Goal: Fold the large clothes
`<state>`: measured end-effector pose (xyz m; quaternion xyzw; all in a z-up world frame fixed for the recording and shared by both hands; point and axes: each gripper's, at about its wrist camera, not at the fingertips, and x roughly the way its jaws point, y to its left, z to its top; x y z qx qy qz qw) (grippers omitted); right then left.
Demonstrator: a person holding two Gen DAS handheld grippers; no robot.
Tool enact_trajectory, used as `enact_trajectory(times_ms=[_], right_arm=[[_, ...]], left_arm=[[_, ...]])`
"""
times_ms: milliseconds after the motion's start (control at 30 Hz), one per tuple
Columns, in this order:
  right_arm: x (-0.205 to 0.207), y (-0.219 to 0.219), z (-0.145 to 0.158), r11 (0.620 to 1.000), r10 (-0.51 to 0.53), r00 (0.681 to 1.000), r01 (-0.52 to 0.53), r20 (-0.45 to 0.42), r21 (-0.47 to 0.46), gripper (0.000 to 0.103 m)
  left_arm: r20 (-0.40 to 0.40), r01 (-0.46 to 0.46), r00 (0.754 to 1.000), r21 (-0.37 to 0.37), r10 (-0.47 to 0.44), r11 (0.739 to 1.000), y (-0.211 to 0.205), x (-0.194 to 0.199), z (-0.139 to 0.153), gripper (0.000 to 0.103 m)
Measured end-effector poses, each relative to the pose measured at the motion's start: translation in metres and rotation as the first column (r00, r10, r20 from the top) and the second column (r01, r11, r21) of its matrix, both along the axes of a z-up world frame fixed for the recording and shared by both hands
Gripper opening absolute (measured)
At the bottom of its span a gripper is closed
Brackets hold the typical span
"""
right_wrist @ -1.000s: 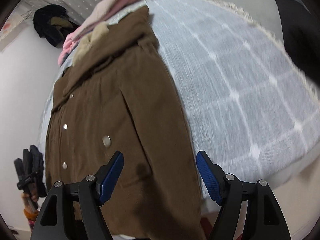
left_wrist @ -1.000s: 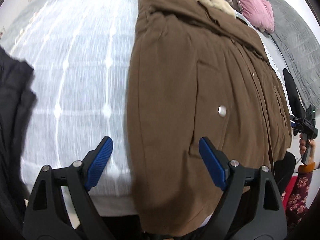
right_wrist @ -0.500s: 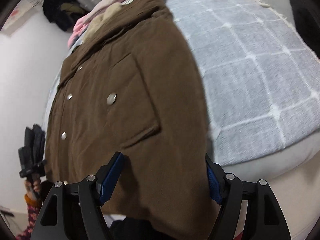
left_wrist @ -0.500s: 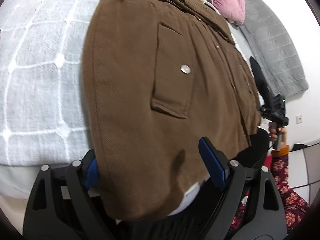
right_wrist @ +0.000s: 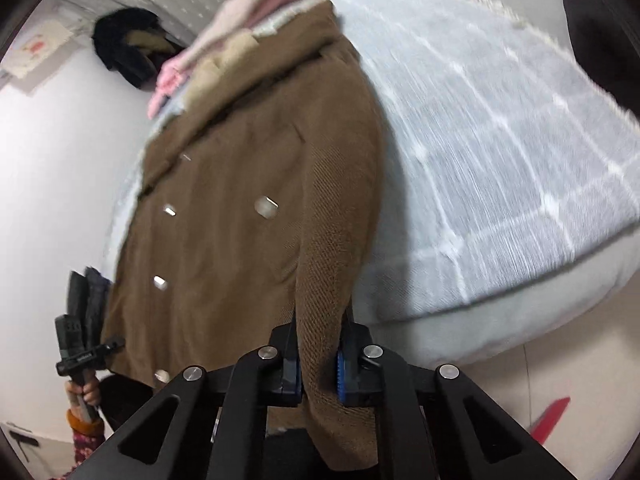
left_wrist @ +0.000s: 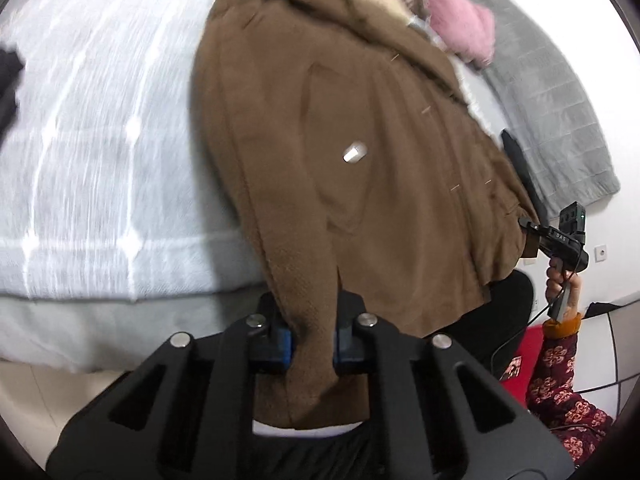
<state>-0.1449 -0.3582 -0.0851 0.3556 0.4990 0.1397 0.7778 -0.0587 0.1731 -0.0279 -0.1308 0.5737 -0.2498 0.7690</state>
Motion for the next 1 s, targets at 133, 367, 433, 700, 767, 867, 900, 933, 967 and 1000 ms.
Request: enact_trajectory(times_ms=[133, 367, 433, 700, 767, 867, 900, 933, 967, 1000], right_arm=[[0.009, -0.004, 0.040, 0.999, -0.036, 0.994, 0.036, 0.105, 0.008, 0.010], [0.041, -0.004, 0.091, 0.998, -0.056, 0.974, 0.061, 0.221, -0.018, 0.009], [0.057, -0.003, 0.103, 0.997, -0.077, 0.969, 0.081, 0.236, -0.007, 0.009], [0.123, -0.003, 0.130, 0.991, -0.134, 0.957, 0.133, 0.256, 0.021, 0.009], [0.143, -0.010, 0.133, 0.987, -0.158, 0.954, 0.154, 0.255, 0.035, 0.009], [0.173, -0.023, 0.131, 0.981, -0.195, 0.949, 0.186, 0.249, 0.058, 0.009], [0.182, -0.028, 0.130, 0.979, -0.205, 0.947, 0.196, 0.246, 0.063, 0.009], [0.196, -0.033, 0.127, 0.976, -0.218, 0.946, 0.208, 0.241, 0.068, 0.009], [0.205, -0.036, 0.124, 0.974, -0.227, 0.944, 0.216, 0.238, 0.071, 0.009], [0.219, -0.040, 0.120, 0.970, -0.241, 0.942, 0.230, 0.234, 0.072, 0.009]], left_arm=[[0.111, -0.011, 0.994, -0.046, 0.016, 0.999, -0.006, 0.005, 0.038, 0.013], [0.231, -0.040, 0.971, -0.108, 0.064, 0.993, -0.008, 0.029, 0.086, 0.013], [0.258, -0.053, 0.963, -0.115, 0.082, 0.992, -0.009, 0.042, 0.098, 0.013], [0.350, -0.102, 0.927, -0.114, 0.136, 0.988, -0.018, 0.108, 0.137, 0.012], [0.380, -0.112, 0.914, -0.097, 0.141, 0.989, -0.022, 0.130, 0.145, 0.012], [0.394, -0.139, 0.904, -0.102, 0.168, 0.985, -0.024, 0.165, 0.148, 0.012], [0.393, -0.148, 0.902, -0.107, 0.178, 0.983, -0.024, 0.176, 0.149, 0.012], [0.392, -0.162, 0.899, -0.113, 0.194, 0.980, -0.023, 0.189, 0.148, 0.012], [0.394, -0.176, 0.895, -0.116, 0.208, 0.978, -0.023, 0.202, 0.146, 0.012], [0.399, -0.193, 0.889, -0.114, 0.223, 0.974, -0.023, 0.218, 0.142, 0.013]])
